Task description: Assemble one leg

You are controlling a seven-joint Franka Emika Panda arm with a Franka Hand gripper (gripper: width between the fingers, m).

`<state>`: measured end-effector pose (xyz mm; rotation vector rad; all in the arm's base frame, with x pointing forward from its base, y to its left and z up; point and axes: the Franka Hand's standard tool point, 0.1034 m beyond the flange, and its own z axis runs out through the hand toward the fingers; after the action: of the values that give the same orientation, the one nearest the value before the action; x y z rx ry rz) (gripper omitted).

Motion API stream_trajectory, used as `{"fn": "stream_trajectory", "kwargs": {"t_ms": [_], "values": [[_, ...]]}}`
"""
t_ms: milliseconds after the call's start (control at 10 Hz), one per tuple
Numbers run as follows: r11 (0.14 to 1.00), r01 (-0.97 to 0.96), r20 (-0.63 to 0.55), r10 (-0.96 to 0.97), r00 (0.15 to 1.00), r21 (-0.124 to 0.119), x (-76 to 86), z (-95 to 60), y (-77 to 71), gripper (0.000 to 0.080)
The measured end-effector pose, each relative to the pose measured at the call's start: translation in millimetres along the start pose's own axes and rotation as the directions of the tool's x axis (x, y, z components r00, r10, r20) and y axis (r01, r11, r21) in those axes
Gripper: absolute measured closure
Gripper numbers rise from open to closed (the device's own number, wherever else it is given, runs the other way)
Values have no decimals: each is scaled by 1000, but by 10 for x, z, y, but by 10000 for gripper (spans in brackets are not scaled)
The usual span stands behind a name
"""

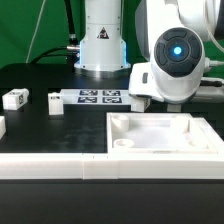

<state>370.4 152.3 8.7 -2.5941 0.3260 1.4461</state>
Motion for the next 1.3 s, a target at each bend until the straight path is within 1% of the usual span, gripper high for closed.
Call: {"fn": "stream_trajectory", "kwargs": {"t_ms": [400, 500, 600, 700, 800, 1000, 1100, 1200, 1300], "values": [[1000, 0, 0, 0, 1000, 0, 0, 0, 0, 513], [1000, 14, 5, -14, 1000, 0, -14, -20, 15, 513], [999, 34, 12, -34, 999, 6, -98, -144, 66, 513], [999, 37, 14, -38, 999, 9, -223, -286, 82, 512], [999, 45, 6, -45, 999, 9, -345, -424, 74, 512], [999, 53, 7, -53, 999, 3, -552, -643, 26, 512], [999, 53, 7, -53, 999, -1, -557, -684, -23, 512], [998, 55, 1, -55, 998, 0, -530, -667, -23, 512], [998, 55, -17, -55, 998, 3, -515, -682, -29, 512]]}}
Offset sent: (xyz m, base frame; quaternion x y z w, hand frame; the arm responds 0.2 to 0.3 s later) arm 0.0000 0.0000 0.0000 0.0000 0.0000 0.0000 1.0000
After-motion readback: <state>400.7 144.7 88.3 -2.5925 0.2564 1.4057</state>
